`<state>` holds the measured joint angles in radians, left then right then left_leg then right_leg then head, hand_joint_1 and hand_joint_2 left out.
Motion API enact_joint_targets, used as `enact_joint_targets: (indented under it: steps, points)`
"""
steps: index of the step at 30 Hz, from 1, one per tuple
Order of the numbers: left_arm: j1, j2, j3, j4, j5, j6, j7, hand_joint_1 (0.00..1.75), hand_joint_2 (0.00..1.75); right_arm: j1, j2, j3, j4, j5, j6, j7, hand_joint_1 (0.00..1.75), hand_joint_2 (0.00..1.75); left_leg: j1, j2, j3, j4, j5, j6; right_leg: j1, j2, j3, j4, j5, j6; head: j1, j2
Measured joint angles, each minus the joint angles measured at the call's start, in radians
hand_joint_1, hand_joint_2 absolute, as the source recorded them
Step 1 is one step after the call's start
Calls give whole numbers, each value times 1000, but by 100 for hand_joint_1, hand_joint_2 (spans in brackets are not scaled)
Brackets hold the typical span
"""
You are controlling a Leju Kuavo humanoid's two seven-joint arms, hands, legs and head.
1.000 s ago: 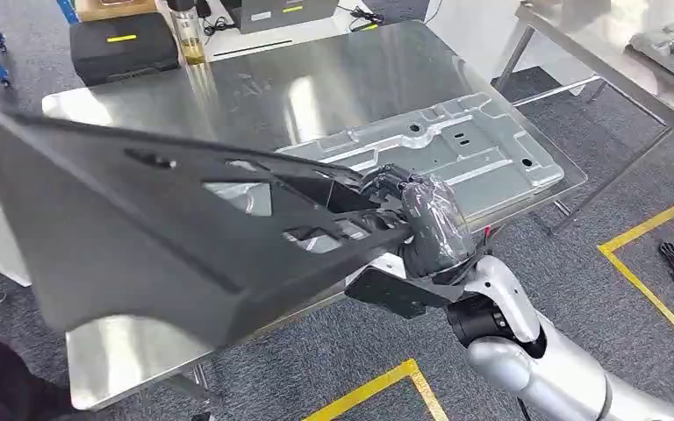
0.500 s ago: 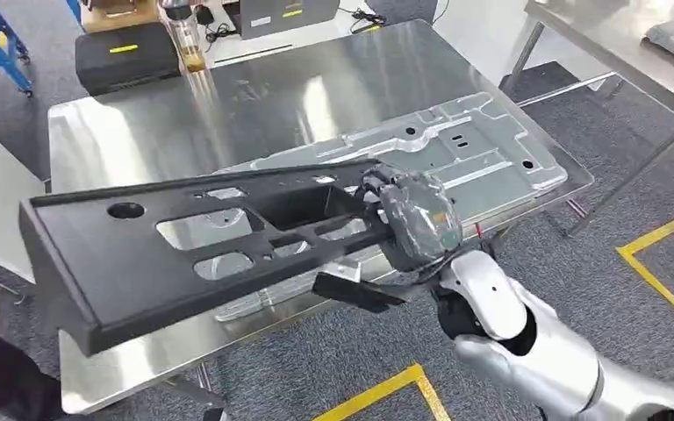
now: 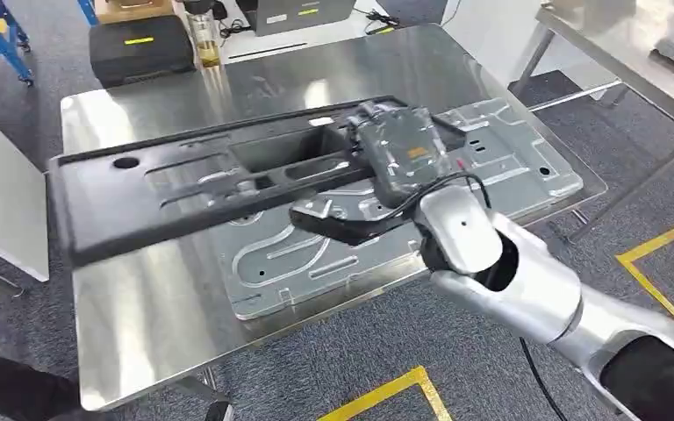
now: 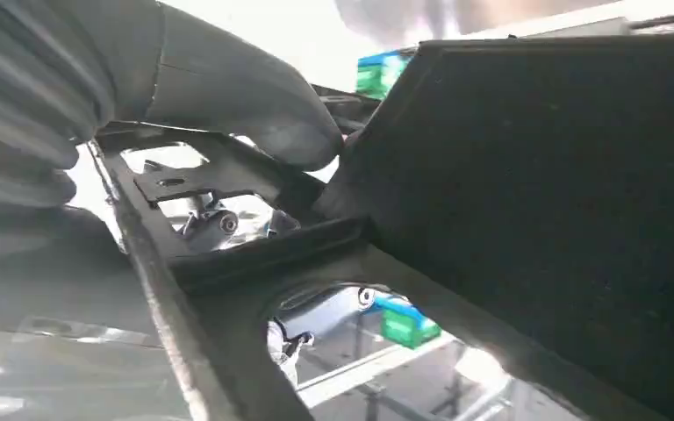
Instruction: Take the parts from the cabinet and place them on the table.
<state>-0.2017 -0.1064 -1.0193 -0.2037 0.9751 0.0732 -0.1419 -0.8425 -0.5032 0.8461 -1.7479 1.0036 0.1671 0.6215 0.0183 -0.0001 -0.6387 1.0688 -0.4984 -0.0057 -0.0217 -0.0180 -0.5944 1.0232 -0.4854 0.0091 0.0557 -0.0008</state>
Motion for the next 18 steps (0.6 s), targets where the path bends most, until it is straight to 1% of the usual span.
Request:
enact_joint_targets:
  steps: [2, 4, 6, 8, 9, 10, 11, 12, 15, 18]
  points:
    - [0, 0, -6, 0, 1, 0, 0, 0, 175, -15, -32, -7, 19, -19, 1, 9, 175, 175, 0, -4, 0, 0, -1, 3, 0, -1, 6, -8, 0, 0, 10, 0]
    - [0, 0, -7, 0, 2, 1, 0, 0, 175, -23, -54, -10, 32, -24, 1, 10, 175, 175, -1, -4, 0, 0, -2, 11, 0, -2, 9, -12, 0, 0, 18, 0]
    - [0, 0, -7, 0, 2, 1, 0, 0, 175, -29, -68, -12, 40, -27, 1, 10, 175, 175, -3, -4, 0, 0, -3, 12, -1, -2, 9, -15, 1, 0, 26, 0]
    - [0, 0, -7, 0, 3, 1, -1, 0, 175, -31, -76, -14, 46, -30, 2, 15, 175, 175, -4, -3, 0, 1, -3, 13, -1, -2, 10, -17, 1, 3, 27, 0]
    - [0, 1, -7, 0, 3, 1, -2, 0, 175, -31, -81, -14, 49, -32, 4, 24, 175, 175, -4, -3, 0, 1, -3, 13, -1, -2, 10, -18, 1, 9, 27, 0]
    - [0, 1, -7, 0, 5, 0, -4, 0, 175, -32, -88, -15, 51, -37, 6, 37, 175, 175, -4, -3, -1, 1, -3, 14, -2, -2, 10, -20, 1, 22, 27, 0]
    - [0, 1, -7, 0, 6, 0, -5, 0, 175, -33, -97, -18, 53, -44, 8, 47, 175, 175, -5, -3, -1, 1, -4, 16, -4, -2, 11, -21, 1, 36, 27, 0]
    - [0, 1, -7, 0, 6, -1, -5, 0, 175, -35, -107, -23, 56, -55, 8, 53, 175, 175, -6, -4, -1, 1, -4, 18, -6, -2, 11, -21, 0, 46, 27, 0]
    - [1, 1, -8, 0, 6, -1, -12, 0, 175, -35, -148, -50, 66, -94, 14, 58, 175, 175, -8, -5, -1, 1, -4, 18, -7, -2, 11, -21, -2, 55, 22, 0]
    - [1, 1, -11, 0, 5, 1, -21, 0, 175, -31, -193, -85, 76, -102, 41, 58, 175, 175, -7, -6, 0, 1, -4, 19, -7, -2, 11, -20, -2, 56, 21, 0]
